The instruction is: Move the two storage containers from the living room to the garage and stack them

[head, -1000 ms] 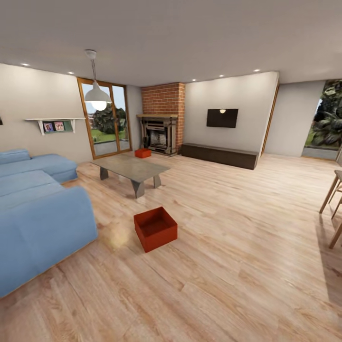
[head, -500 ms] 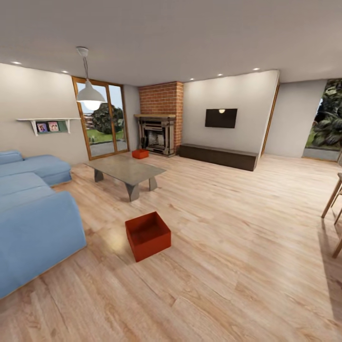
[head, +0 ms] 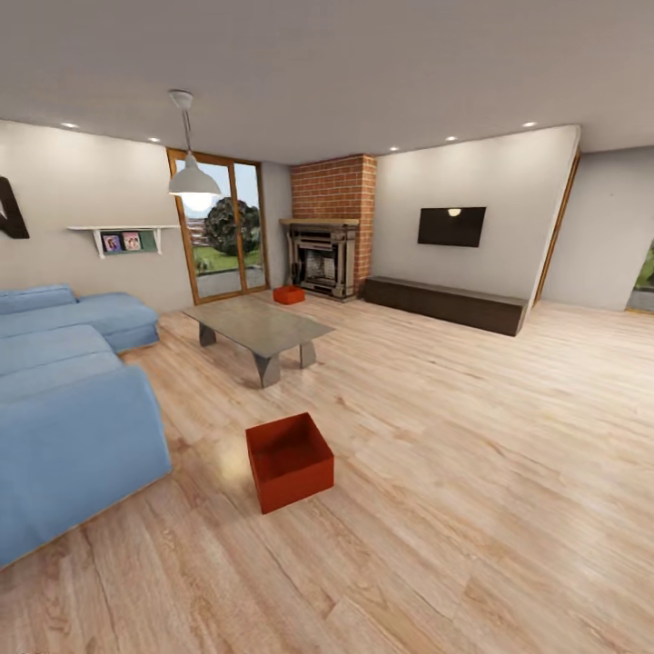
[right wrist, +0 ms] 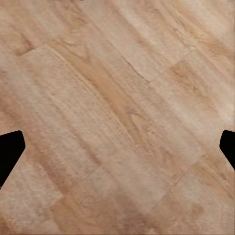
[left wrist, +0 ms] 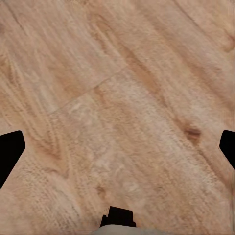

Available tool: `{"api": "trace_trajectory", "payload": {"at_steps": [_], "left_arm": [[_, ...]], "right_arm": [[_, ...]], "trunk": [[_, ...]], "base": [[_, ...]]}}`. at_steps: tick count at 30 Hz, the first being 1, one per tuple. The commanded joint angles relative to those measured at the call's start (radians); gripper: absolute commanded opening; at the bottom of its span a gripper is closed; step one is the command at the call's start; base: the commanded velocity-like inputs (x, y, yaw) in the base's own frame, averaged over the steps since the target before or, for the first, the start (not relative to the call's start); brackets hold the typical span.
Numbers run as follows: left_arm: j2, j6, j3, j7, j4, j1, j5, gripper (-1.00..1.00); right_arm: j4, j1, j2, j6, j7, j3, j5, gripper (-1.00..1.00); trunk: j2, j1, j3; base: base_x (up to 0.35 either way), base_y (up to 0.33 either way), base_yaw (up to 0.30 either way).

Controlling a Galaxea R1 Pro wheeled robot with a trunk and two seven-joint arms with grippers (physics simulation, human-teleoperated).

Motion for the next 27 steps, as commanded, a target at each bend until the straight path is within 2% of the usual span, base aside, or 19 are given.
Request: {"api": "trace_trajectory", "payload": {"at_steps": [1, 27], "left_arm": [[0.000, -0.003, 0.007, -0.005, 0.001, -0.001, -0.001, 1.00], [0.000, -0.003, 0.007, -0.005, 0.001, -0.001, -0.001, 1.00]], "right_arm": [[0.001, 0.000, 0.000, -0.001, -0.009, 0.001, 0.010, 1.00], [0.001, 0.000, 0.000, -0.001, -0.009, 0.001, 0.010, 1.00]], "trunk": [[-0.001, 0.000, -0.001], [-0.001, 0.000, -0.001]], "base": [[0.269, -0.237, 0.249], [0.268, -0.237, 0.249]]}}
